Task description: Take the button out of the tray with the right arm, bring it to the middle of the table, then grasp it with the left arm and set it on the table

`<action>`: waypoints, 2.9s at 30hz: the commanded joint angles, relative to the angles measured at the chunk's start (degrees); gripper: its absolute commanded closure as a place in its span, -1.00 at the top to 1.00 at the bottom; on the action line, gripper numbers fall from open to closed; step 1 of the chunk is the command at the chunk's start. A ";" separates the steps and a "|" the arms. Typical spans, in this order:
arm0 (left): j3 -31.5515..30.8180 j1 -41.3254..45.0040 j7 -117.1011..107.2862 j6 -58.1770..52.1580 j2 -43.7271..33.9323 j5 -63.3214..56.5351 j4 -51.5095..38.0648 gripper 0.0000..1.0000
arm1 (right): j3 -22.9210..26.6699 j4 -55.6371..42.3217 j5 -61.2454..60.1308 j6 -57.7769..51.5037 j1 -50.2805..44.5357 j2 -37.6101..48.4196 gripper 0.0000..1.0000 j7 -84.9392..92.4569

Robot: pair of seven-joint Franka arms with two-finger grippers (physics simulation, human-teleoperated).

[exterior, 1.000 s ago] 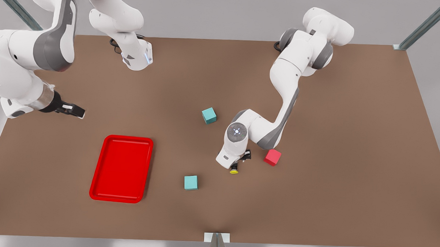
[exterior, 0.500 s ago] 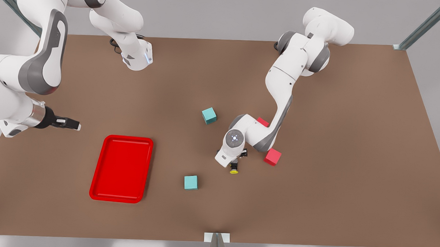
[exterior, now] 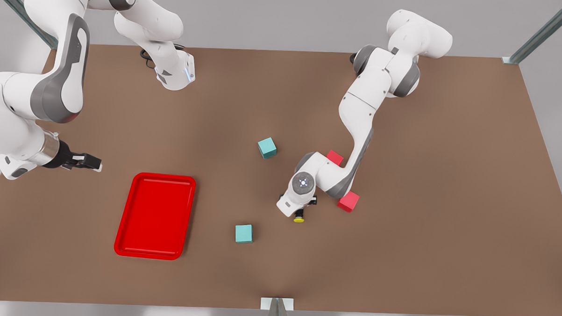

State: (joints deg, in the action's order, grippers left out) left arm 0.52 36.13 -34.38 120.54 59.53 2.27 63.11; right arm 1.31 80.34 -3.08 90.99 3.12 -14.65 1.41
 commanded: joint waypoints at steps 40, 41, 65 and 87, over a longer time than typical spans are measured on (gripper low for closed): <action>10.20 -5.98 -8.32 -14.45 -8.38 4.94 -5.71 -0.44 | 0.01 -0.19 -0.09 1.56 0.65 -0.20 1.00 1.75; 12.84 -5.98 -10.79 -14.19 -8.29 4.68 -5.80 -0.44 | 0.01 -0.28 -0.27 3.41 0.13 -0.20 1.00 1.84; 29.46 1.05 -101.14 -8.92 13.50 -45.68 -6.07 -0.44 | 0.01 -0.45 5.45 21.95 0.13 -1.87 1.00 2.54; 30.86 -2.91 -108.35 -7.77 17.72 -52.80 -1.85 -0.46 | 0.01 -0.28 5.45 22.04 0.13 -2.58 1.00 2.54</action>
State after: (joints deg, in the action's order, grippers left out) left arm 31.33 33.38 -126.45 112.39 77.35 -49.16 61.11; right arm 1.31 80.09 2.43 112.99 3.23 -17.24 3.73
